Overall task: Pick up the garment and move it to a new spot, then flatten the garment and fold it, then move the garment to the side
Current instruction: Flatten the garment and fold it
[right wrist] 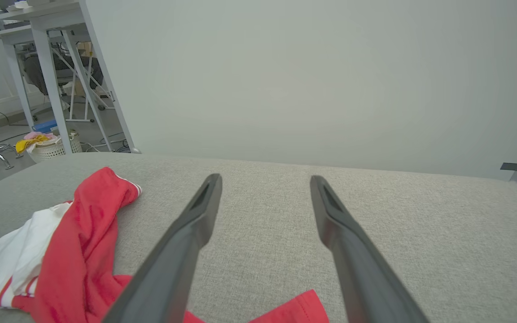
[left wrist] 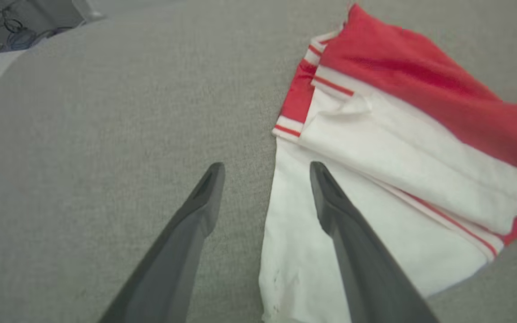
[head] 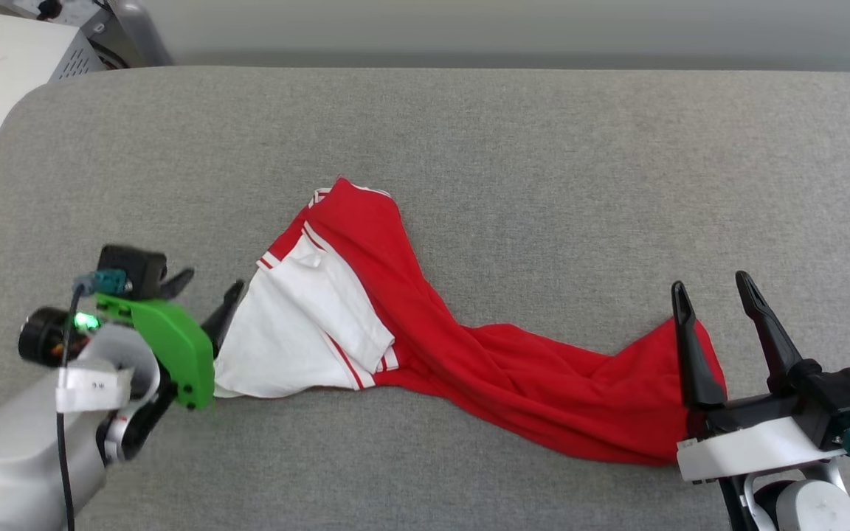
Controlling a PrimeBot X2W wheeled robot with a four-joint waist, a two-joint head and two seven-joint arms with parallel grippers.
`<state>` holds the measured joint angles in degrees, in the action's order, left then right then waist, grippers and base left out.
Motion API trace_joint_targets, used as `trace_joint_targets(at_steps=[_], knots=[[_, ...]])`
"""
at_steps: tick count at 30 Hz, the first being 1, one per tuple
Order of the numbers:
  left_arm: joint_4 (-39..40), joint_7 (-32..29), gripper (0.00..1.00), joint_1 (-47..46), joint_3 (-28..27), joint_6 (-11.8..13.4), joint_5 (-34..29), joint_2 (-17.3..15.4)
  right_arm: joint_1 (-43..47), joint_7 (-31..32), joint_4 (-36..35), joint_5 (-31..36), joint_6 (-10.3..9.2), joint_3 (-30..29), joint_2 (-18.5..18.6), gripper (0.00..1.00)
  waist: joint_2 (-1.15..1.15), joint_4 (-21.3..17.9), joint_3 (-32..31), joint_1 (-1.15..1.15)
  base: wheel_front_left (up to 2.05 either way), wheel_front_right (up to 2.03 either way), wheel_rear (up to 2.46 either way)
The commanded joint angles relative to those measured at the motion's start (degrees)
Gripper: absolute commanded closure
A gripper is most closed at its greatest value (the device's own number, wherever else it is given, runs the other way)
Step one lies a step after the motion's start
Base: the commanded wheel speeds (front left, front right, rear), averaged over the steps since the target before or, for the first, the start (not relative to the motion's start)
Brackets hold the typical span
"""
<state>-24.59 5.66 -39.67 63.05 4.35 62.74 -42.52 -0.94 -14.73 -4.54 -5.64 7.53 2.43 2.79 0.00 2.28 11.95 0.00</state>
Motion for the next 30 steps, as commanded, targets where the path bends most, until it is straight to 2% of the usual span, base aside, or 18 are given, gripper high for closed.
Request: trace_joint_targets(at_steps=[1, 4, 6, 12, 19, 24, 30], knots=[[1.16, 1.19, 0.00, -2.31, -1.04, 0.60, -0.63, -0.10, 0.83, -0.27, -0.09, 0.01, -0.04, -0.12, 0.09, 0.00, 0.00, 0.66, -0.86, 0.00, 0.00, 0.00, 0.00], [4.32, 1.84, 0.00, -5.75, -2.18, 0.78, -1.83, -0.26, 1.03, -0.27, -0.14, -0.03, -0.04, -0.07, 0.09, 0.00, 0.00, 1.12, -1.44, 0.00, 0.00, 0.00, 0.00], [5.87, 0.07, 0.00, -7.82, -2.35, -0.24, -1.48, 0.04, 1.07, -0.27, -0.10, -0.04, -0.04, 0.06, 0.09, 0.00, 0.00, 1.32, -1.64, 0.00, 0.00, 0.00, 0.00], [6.95, -12.67, 0.00, -13.59, 0.60, -6.14, 0.89, 1.31, 0.43, -0.27, -0.08, 0.09, -0.04, 0.87, 0.09, 0.00, 0.00, 0.43, -1.20, 0.00, 0.00, 0.00, 0.00], [4.66, -24.73, 0.00, -17.64, 6.67, -9.97, -1.10, 3.32, -0.47, -0.27, -0.36, -0.27, -0.04, 0.90, 0.09, 0.00, 0.00, -1.98, 0.75, 0.00, 0.00, 0.00, 0.00], [2.51, -30.50, 0.00, -17.53, 8.98, -11.31, -2.63, 5.31, -1.44, -0.27, -0.56, -0.59, -0.04, 1.17, 0.09, 0.00, 0.00, -3.30, 2.88, 0.00, 0.00, 0.00, 0.00], [-0.76, -34.92, 0.00, -15.70, 9.98, -11.77, -4.64, 7.78, -3.53, -0.27, -0.78, -0.92, -0.04, 1.97, 0.09, 0.00, 0.00, -4.86, 6.13, 0.00, 0.00, 0.00, 0.00]])
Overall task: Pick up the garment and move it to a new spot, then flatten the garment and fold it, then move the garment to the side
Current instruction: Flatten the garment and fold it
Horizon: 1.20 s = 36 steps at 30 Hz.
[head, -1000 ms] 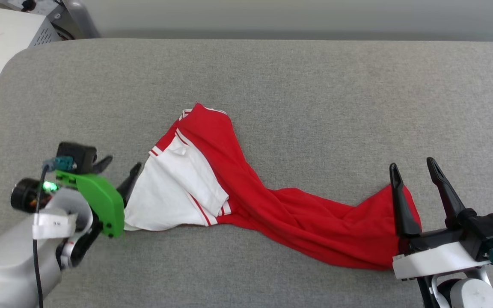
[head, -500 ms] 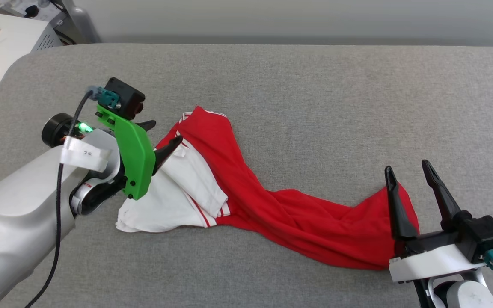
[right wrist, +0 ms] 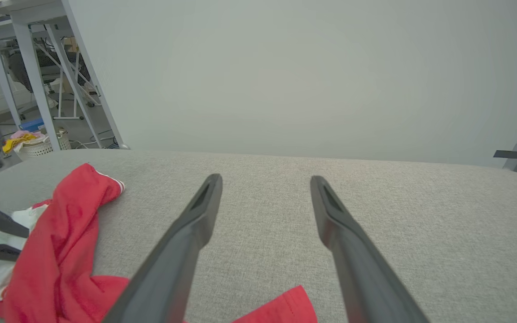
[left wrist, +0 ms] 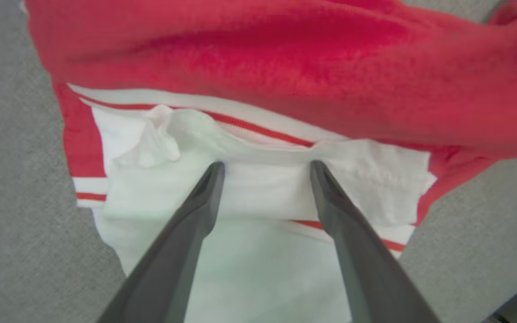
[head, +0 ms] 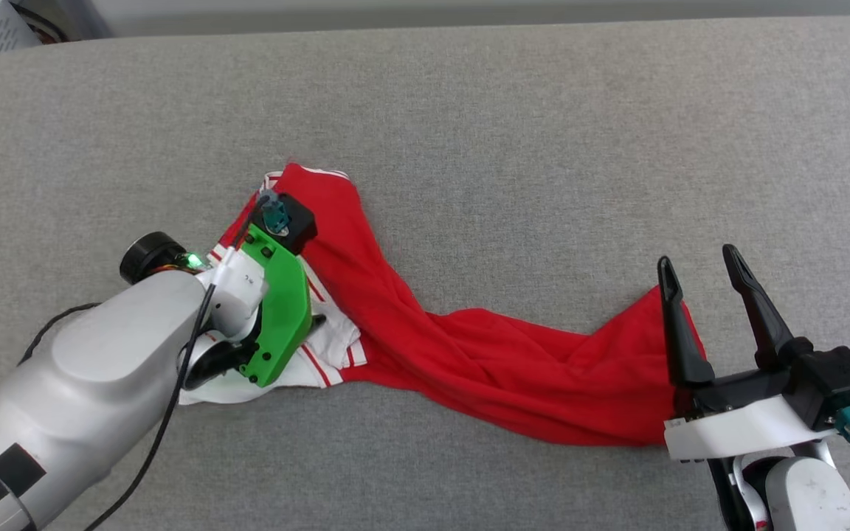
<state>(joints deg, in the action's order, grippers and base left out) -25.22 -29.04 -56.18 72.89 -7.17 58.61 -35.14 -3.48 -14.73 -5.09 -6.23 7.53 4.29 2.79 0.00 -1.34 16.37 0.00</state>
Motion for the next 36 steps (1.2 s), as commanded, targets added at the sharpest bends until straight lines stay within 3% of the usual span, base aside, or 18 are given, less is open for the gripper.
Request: trace_joint_targets(at_steps=[1, 8, 9, 10, 15, 19, 28, 33, 34, 36], knots=[[-0.20, -0.91, 0.00, 1.48, 0.24, -0.28, -0.81, 0.87, -1.37, -0.27, -0.22, -0.40, -0.04, 0.25, 0.09, 0.00, 0.00, -1.53, 2.24, 0.00, 0.00, 0.00, 0.00], [0.20, -5.67, 0.00, 7.87, 0.44, -0.30, -4.55, 2.29, -2.52, -0.27, 0.04, -0.75, -0.04, 0.48, 0.09, 0.00, 0.00, -2.57, 4.01, 0.00, 0.00, 0.00, 0.00], [0.33, -5.40, 0.54, 8.57, 0.44, -0.31, -4.58, 2.47, -2.56, -0.27, 0.09, -0.78, -0.04, 0.43, 0.09, 0.00, 0.00, -2.57, 4.04, 0.00, 0.00, 0.00, 0.00], [0.43, -4.89, 1.00, 8.92, 0.44, -0.31, -4.44, 2.59, -2.56, -0.27, 0.14, -0.79, -0.04, 0.34, 0.09, 0.00, 0.00, -2.51, 3.96, 0.00, 0.00, 0.00, 0.00], [0.80, 2.76, 1.00, 7.70, 0.45, -0.31, -4.08, 1.66, -2.10, -0.27, 0.31, -0.93, -0.04, -0.21, 0.09, 0.00, 0.00, -1.84, 2.52, 0.00, 0.00, 0.00, 0.00], [3.28, 12.39, 1.00, 4.56, -1.17, -0.31, -4.32, -1.20, -1.08, -0.27, 0.31, -1.13, -0.04, -0.75, 0.09, 0.00, 0.00, -0.84, 0.57, 0.00, 0.00, 0.00, 0.00], [10.25, 19.18, 1.00, 0.37, -6.00, -0.10, -3.98, -5.51, -0.53, -0.27, 0.16, -1.74, -0.04, -0.29, 0.09, 0.00, 0.00, -0.86, 0.09, 0.00, 0.00, 0.00, 0.00], [12.56, 18.51, 1.00, -2.65, -6.41, 0.22, -5.06, -4.08, -1.41, -0.27, -0.02, -2.41, -0.04, 0.23, 0.09, 0.00, 0.00, -2.80, 1.51, 0.00, 0.00, 0.00, 0.00], [11.96, 18.46, 1.00, -3.83, -6.09, 0.20, -5.23, -1.09, -1.85, -0.27, 0.02, -2.88, -0.04, 0.44, 0.09, 0.00, 0.00, -4.25, 2.37, 0.00, 0.00, 0.00, 0.00], [10.49, 18.46, 1.00, -4.26, -5.35, 0.13, -5.39, 1.44, -2.08, -0.27, 0.10, -3.18, -0.04, 0.62, 0.09, 0.00, 0.00, -5.27, 2.91, 0.00, 0.00, 0.00, 0.00]])
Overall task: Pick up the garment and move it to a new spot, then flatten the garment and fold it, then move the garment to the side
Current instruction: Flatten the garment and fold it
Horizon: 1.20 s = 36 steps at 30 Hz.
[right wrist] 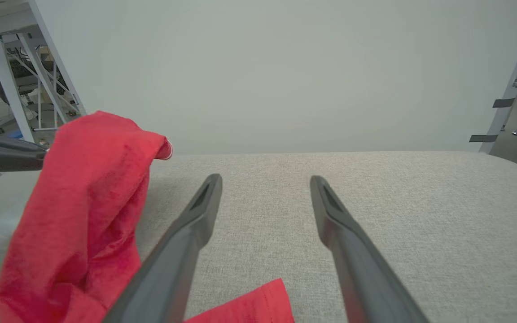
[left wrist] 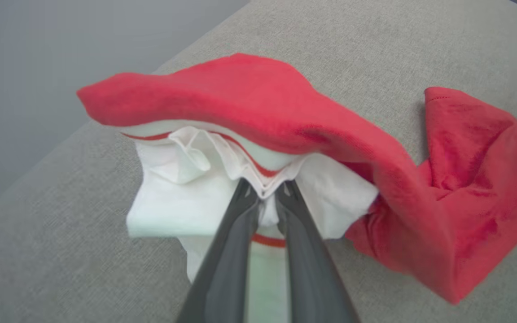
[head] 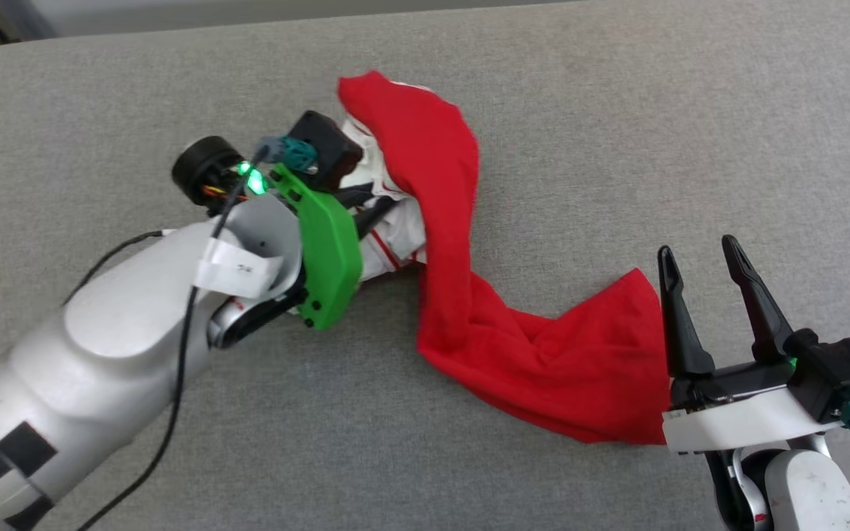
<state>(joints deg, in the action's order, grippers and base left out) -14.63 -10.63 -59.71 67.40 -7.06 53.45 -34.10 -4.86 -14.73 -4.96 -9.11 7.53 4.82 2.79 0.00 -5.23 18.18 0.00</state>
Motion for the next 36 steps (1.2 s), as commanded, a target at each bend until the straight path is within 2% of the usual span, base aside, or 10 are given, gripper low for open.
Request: trace_joint_targets(at_steps=[1, 9, 15, 16, 17, 18, 19, 20, 24, 36], knots=[[-1.28, 0.07, 1.00, -0.88, 0.76, -0.04, -0.50, 1.77, -0.84, -0.27, 0.00, -0.46, -0.04, 0.27, 0.09, 0.00, 0.00, -2.01, 1.39, 0.00, 0.00, 0.00, 0.00], [-13.06, 0.05, 1.00, 1.81, 4.93, -0.38, -2.62, 10.92, -1.48, -0.27, 0.02, -1.45, -0.04, 0.53, 0.09, 0.00, 0.00, -5.43, 2.70, 0.00, 0.00, 0.00, 0.00], [-18.52, 1.10, 1.00, 4.77, 5.82, -0.41, -3.00, 13.96, -1.41, -0.27, 0.11, -1.47, -0.04, 0.38, 0.09, 0.00, 0.00, -5.90, 2.71, 0.00, 0.00, 0.00, 0.00], [-19.12, 1.94, 0.76, 4.78, 5.86, -0.41, -3.94, 14.19, -1.30, -0.27, 0.14, -1.37, -0.04, 0.29, 0.09, 0.00, 0.00, -5.77, 2.55, 0.00, 0.00, 0.00, 0.00], [-19.91, 3.53, 0.29, 4.66, 5.89, -0.41, -5.41, 14.54, -1.13, -0.27, 0.17, -1.21, -0.04, 0.08, 0.09, 0.00, 0.00, -5.43, 2.24, 0.00, 0.00, 0.00, 0.00], [-20.82, 6.04, 0.00, 4.49, 5.90, -0.42, -6.58, 15.09, -0.95, -0.27, 0.17, -0.99, -0.04, -0.14, 0.09, 0.00, 0.00, -4.97, 1.82, 0.00, 0.00, 0.00, 0.00], [-21.65, 8.11, 0.00, 4.41, 5.87, -0.42, -7.06, 15.59, -0.79, -0.27, 0.19, -0.79, -0.04, -0.21, 0.09, 0.00, 0.00, -4.65, 1.46, 0.00, 0.00, 0.00, 0.00], [-23.54, 15.97, 0.00, 3.83, 5.43, 0.82, -9.75, 16.98, -0.07, -0.27, 0.25, 0.02, -0.04, -0.48, 0.09, 0.00, 0.00, -3.19, -0.50, 0.00, 0.00, 0.00, 0.00], [-23.32, 23.75, 0.00, 5.41, 2.71, 5.67, -11.00, 17.79, 1.06, -0.27, -0.28, 1.03, -0.04, -1.40, 0.09, 0.00, 0.00, -1.16, -3.34, 0.00, 0.00, 0.00, 0.00], [-1.21, 25.61, 0.00, 22.93, -16.25, 24.92, -21.15, 9.09, 1.38, -0.27, -3.71, 4.63, -0.04, -5.46, 0.09, 0.00, 0.00, 3.95, -8.03, 0.00, 0.00, 0.00, 0.00]])
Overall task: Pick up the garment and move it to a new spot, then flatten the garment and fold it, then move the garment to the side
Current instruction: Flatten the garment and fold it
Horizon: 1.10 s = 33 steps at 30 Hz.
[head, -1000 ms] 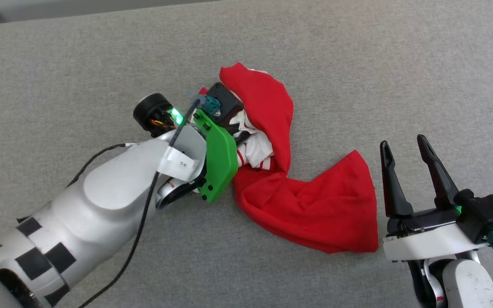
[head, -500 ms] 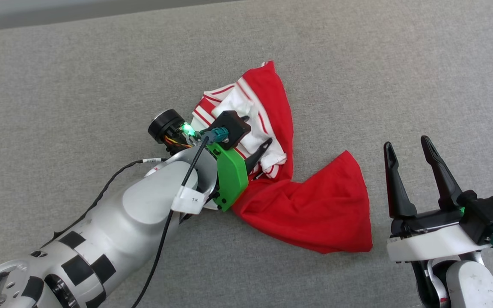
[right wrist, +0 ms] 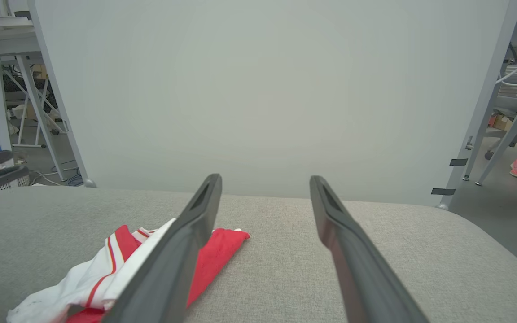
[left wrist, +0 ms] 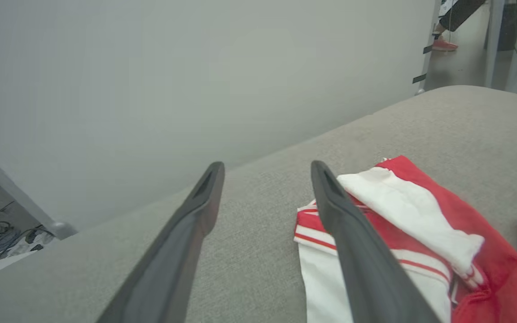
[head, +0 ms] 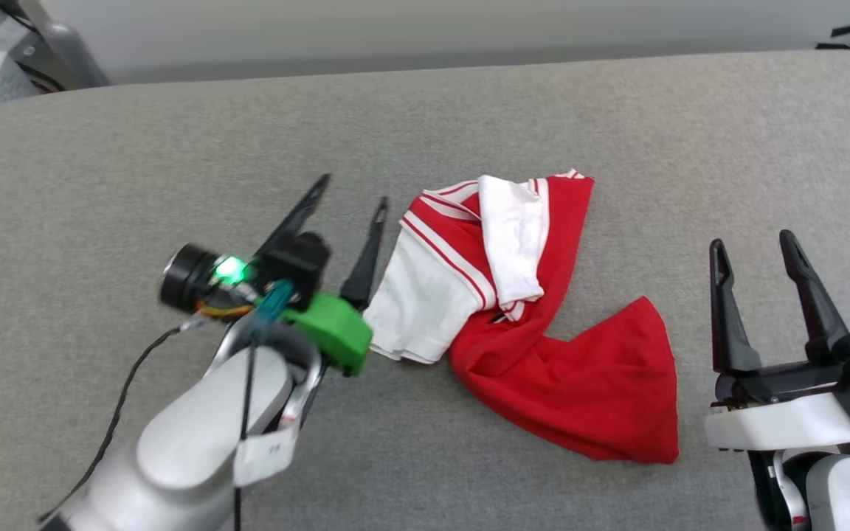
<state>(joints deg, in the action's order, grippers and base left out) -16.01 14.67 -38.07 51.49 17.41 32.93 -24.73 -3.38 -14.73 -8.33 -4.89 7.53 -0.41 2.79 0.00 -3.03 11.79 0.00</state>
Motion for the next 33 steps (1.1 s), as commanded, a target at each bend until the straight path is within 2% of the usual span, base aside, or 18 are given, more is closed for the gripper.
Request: trace_joint_targets(at_steps=[1, 4, 6, 11, 14, 17, 20, 25, 29, 33], knots=[[2.01, 0.31, 0.00, 3.27, -2.29, 1.69, -1.55, -0.85, -0.34, -0.27, -0.62, 0.82, -0.04, -0.53, 0.09, 0.00, 0.00, 2.01, -1.79, 0.00, 0.00, 0.00, 0.00], [7.69, 0.31, 0.00, 10.32, -9.14, 5.54, -4.87, -1.81, -1.49, -0.27, -1.31, 2.13, -0.04, -1.64, 0.09, 0.00, 0.00, 3.07, -2.37, 0.00, 0.00, 0.00, 0.00], [10.63, 0.32, 0.00, 14.60, -13.17, 7.25, -7.10, -1.64, -2.73, -0.27, -1.73, 2.64, -0.04, -2.28, 0.81, 0.00, 0.00, 3.86, -2.65, 0.00, 0.00, 0.00, 0.00], [14.79, 0.32, 0.00, 23.26, -20.93, 9.36, -12.62, 0.01, -6.94, -0.27, -0.54, 2.01, -0.04, -1.40, 6.02, 0.00, 0.00, 5.56, -2.96, 0.00, 0.00, 0.00, 0.00], [15.82, 0.32, 0.00, 27.12, -24.65, 9.60, -15.42, 1.61, -10.35, -0.27, 3.41, 0.02, -0.04, 1.67, 11.02, 0.00, 0.00, 6.55, -2.77, 0.00, 0.00, 0.00, 0.00], [16.72, 0.32, 0.00, 29.76, -27.83, 9.05, -17.31, 3.53, -14.15, 2.46, 8.17, -2.22, -0.04, 7.00, 15.89, 0.00, 0.00, 7.28, -2.33, 0.00, 0.00, 0.00, 0.00], [17.20, 0.32, 0.00, 31.36, -30.22, 7.49, -19.22, 5.62, -19.46, 9.73, 11.66, -7.15, -0.04, 13.34, 20.35, 0.00, 0.00, 8.09, -1.29, 0.00, 0.00, 0.00, 0.00], [17.29, 0.32, 0.00, 31.25, -32.77, 4.30, -22.11, 9.08, -27.23, 25.71, 15.83, -18.02, -0.04, 25.37, 26.59, 0.00, 0.00, 9.53, 0.92, 0.00, 0.00, 0.00, 0.00], [17.35, 0.32, 0.00, 30.35, -34.24, 2.12, -24.16, 11.64, -32.13, 36.52, 17.49, -26.75, -0.04, 33.74, 29.94, 0.00, 0.00, 10.73, 3.01, 0.00, 0.00, 0.00, 0.00], [17.43, 0.32, 0.00, 29.37, -35.39, 0.26, -25.93, 13.84, -36.17, 44.99, 20.59, -32.47, -0.04, 39.57, 31.91, 0.00, 0.00, 11.88, 5.48, 0.00, 0.00, 0.00, 0.00]])
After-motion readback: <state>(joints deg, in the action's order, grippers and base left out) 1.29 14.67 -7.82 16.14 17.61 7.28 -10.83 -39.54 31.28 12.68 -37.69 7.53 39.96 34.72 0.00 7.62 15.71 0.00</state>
